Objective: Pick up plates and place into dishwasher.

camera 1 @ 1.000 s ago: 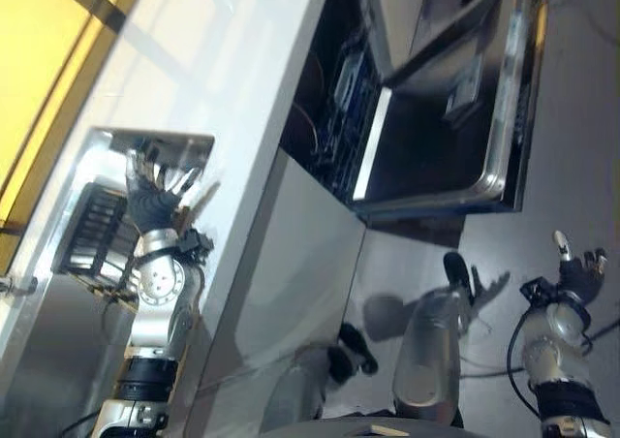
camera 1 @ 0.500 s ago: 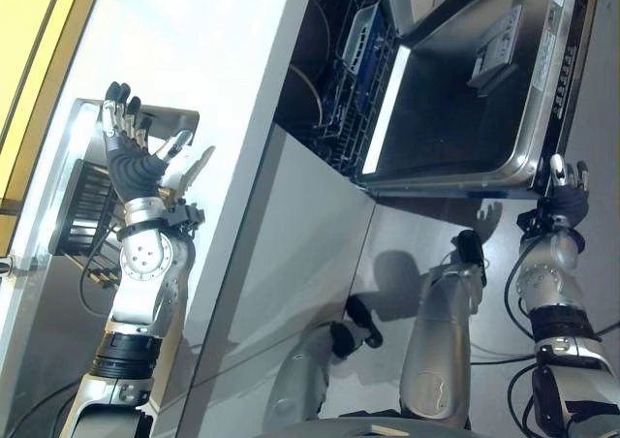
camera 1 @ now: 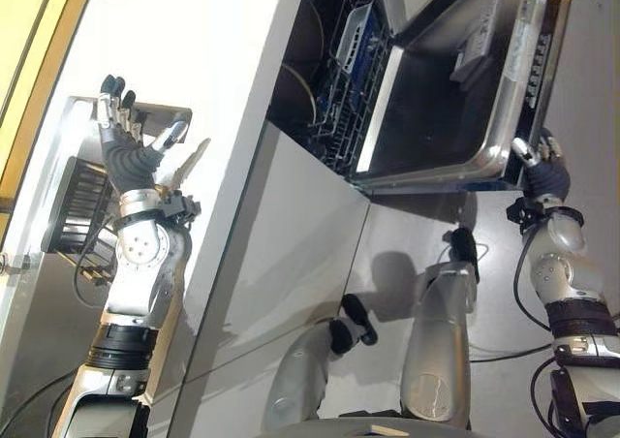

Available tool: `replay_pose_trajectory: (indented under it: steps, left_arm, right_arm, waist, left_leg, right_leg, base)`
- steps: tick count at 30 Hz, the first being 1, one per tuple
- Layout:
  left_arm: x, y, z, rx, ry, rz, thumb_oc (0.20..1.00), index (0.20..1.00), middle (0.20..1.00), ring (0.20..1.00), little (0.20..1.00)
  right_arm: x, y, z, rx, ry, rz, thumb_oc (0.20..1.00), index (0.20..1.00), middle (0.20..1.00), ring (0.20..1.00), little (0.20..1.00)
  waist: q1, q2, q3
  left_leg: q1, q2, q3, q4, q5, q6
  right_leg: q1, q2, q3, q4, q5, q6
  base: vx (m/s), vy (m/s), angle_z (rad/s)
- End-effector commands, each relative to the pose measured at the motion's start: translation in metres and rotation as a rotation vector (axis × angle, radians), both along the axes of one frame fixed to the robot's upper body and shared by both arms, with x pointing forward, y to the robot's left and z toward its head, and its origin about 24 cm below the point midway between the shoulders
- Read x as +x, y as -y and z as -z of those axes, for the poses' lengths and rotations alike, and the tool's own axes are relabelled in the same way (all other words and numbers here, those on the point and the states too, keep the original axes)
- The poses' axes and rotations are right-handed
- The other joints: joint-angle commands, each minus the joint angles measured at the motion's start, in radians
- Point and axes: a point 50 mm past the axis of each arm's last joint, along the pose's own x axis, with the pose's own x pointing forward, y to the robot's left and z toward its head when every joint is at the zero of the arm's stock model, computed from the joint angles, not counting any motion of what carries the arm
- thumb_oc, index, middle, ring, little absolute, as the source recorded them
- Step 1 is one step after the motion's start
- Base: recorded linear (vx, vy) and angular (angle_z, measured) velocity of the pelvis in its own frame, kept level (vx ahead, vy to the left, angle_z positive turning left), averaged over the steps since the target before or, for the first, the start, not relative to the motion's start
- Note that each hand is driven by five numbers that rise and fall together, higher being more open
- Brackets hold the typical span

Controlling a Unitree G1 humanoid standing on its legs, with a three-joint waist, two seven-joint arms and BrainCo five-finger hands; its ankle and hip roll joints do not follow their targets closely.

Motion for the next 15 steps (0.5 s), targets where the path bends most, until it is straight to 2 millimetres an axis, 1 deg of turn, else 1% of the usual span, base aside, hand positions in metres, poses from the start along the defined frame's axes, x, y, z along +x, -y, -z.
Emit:
replay_pose_trajectory:
  steps: [1, 3, 4, 6, 8, 11, 15]
  left_arm:
    - [0.003, 0.004, -0.024, -0.044, 0.096, 0.028, 1.000, 1.000, 1.000, 1.000, 1.000]
    - [0.003, 0.004, -0.024, -0.045, 0.099, 0.017, 1.000, 1.000, 1.000, 1.000, 1.000]
    - [0.003, 0.002, -0.025, -0.040, 0.101, 0.013, 1.000, 1.000, 1.000, 1.000, 1.000]
    - [0.004, 0.001, -0.026, -0.035, 0.101, 0.013, 1.000, 1.000, 1.000, 1.000, 1.000]
    - [0.005, -0.001, -0.029, -0.019, 0.108, 0.009, 1.000, 1.000, 1.000, 1.000, 1.000]
    - [0.006, -0.003, -0.033, 0.004, 0.110, 0.007, 1.000, 1.000, 1.000, 1.000, 1.000]
    - [0.007, -0.008, -0.035, 0.025, 0.103, -0.007, 1.000, 1.000, 1.000, 1.000, 1.000]
  right_arm:
    - [0.011, -0.138, -0.082, -0.168, 0.367, -0.670, 1.000, 1.000, 1.000, 1.000, 1.000]
    - [0.009, -0.142, -0.081, -0.159, 0.374, -0.683, 1.000, 1.000, 1.000, 1.000, 1.000]
    - [0.009, -0.144, -0.080, -0.155, 0.378, -0.682, 1.000, 1.000, 1.000, 1.000, 1.000]
    - [0.008, -0.147, -0.078, -0.152, 0.385, -0.680, 1.000, 1.000, 1.000, 1.000, 1.000]
    - [0.008, -0.147, -0.077, -0.128, 0.401, -0.666, 1.000, 1.000, 1.000, 1.000, 1.000]
    - [0.009, -0.148, -0.075, -0.095, 0.419, -0.644, 1.000, 1.000, 1.000, 1.000, 1.000]
    - [0.008, -0.150, -0.060, -0.029, 0.400, -0.604, 1.000, 1.000, 1.000, 1.000, 1.000]
  waist:
    - [0.062, -0.027, 0.072]
    - [0.076, -0.048, 0.060]
    - [0.083, -0.060, 0.052]
    - [0.103, -0.077, 0.043]
    - [0.127, -0.106, 0.026]
    - [0.151, -0.135, 0.010]
    - [0.186, -0.181, -0.023]
  left_leg:
    - [0.058, -0.010, -0.025, 0.047, -0.043, -0.019]
    - [0.074, -0.008, -0.036, 0.031, -0.036, -0.018]
    - [0.079, -0.011, -0.040, 0.017, -0.023, -0.017]
    - [0.097, -0.009, -0.056, 0.001, -0.024, -0.017]
    - [0.108, -0.011, -0.067, -0.025, -0.006, -0.015]
    - [0.124, -0.006, -0.081, -0.048, 0.003, -0.013]
    - [0.154, -0.001, -0.097, -0.075, 0.008, -0.012]
  right_leg:
    - [0.075, -0.024, -0.010, -0.008, 0.009, -0.038]
    - [0.105, -0.022, -0.027, -0.029, 0.019, -0.037]
    - [0.116, -0.026, -0.035, -0.047, 0.036, -0.037]
    - [0.152, -0.022, -0.056, -0.064, 0.038, -0.036]
    - [0.181, -0.029, -0.081, -0.094, 0.062, -0.036]
    - [0.217, -0.034, -0.115, -0.113, 0.076, -0.034]
    - [0.273, -0.041, -0.165, -0.144, 0.094, -0.029]
  base:
    - [0.01, -0.011, 0.10]
    - [0.00, -0.015, 0.12]
    - [-0.01, -0.021, 0.21]
    - [-0.02, -0.041, 0.25]
    - [-0.07, -0.097, 0.29]
    - [-0.04, -0.098, 0.44]
    - [0.00, -0.074, 0.48]
